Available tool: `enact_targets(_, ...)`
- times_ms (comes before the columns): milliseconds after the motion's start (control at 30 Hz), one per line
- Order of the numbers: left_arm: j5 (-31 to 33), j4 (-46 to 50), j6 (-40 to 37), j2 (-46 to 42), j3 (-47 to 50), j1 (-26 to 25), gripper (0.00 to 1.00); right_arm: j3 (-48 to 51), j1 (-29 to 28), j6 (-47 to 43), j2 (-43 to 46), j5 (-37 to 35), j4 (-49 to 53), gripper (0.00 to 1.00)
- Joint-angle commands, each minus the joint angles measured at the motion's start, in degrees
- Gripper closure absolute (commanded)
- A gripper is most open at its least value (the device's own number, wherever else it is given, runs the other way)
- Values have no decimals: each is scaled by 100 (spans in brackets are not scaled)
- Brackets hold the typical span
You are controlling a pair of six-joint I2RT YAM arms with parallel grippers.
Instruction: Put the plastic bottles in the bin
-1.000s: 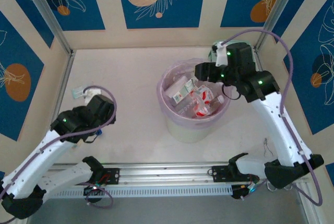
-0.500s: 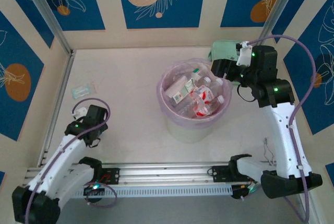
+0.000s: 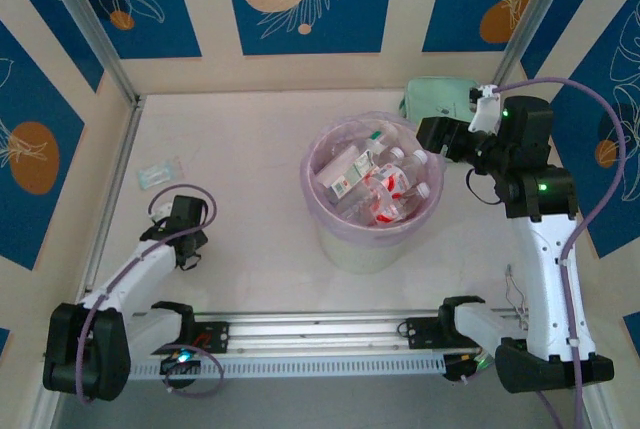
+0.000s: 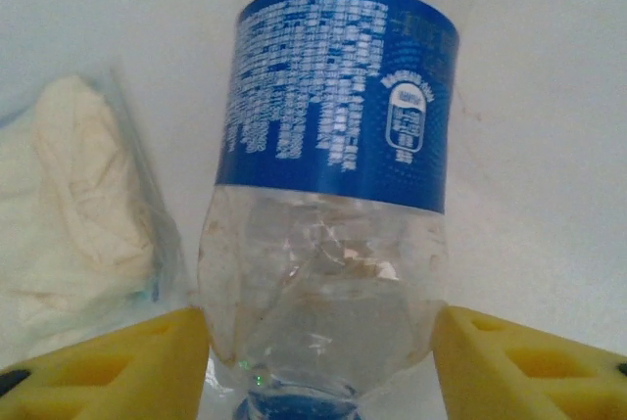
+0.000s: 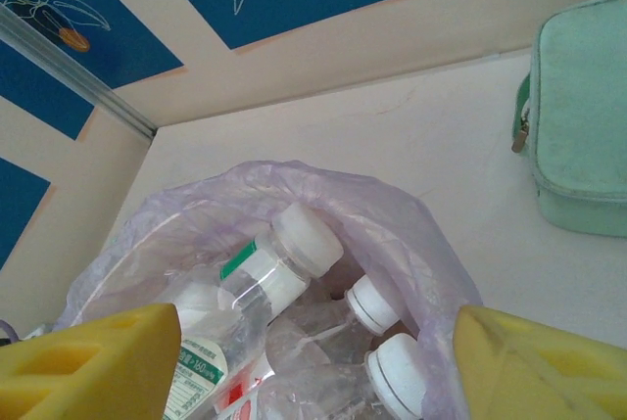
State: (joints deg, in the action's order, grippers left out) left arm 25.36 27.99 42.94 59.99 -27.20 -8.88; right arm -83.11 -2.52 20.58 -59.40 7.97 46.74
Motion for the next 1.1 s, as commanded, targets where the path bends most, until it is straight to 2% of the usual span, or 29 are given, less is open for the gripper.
enact_targets(0,-54,2,-275,-216,-120,67,48,-108,39,84,42,341,47,27)
enact_targets(133,-16,285,-467,-577,-263,62,53,-41,33,143,133,765,-160,27)
enact_targets(300,-169,581,-555,-845,-442,67,57,-37,33,243,196,915,-283,27)
enact_targets(400,-777,690,-765,-1080,-709,46,57,-123,34,321,168,1129,-328,27)
enact_targets(500,-1853,595,-1227,-1290,-1224,-62,54,-251,31,432,73,1527,-380,28)
enact_targets(567,-2399,671,-1595,-1284,-1769,-292,52,-368,-29,491,-21,1682,-376,28)
enact_targets(700,-2999,748,-2179,-1220,-2869,-975,52,-673,-587,369,-195,1335,-218,29)
enact_targets(800,-3655,318,-2265,-1117,-3378,-1516,54,-849,-915,440,-409,1693,-289,27)
enact_targets(867,-4248,-209,-2121,-1047,-3553,-1792,54,-1036,-1132,473,-634,1881,-262,21)
enact_targets(967,-4936,-911,-1896,-961,-3686,-2109,58,-1441,-1496,480,-967,1621,-37,1)
enact_targets(1067,-5123,-1137,-2006,-785,-3829,-2510,60,-1707,-1861,526,-1244,1480,-99,1)
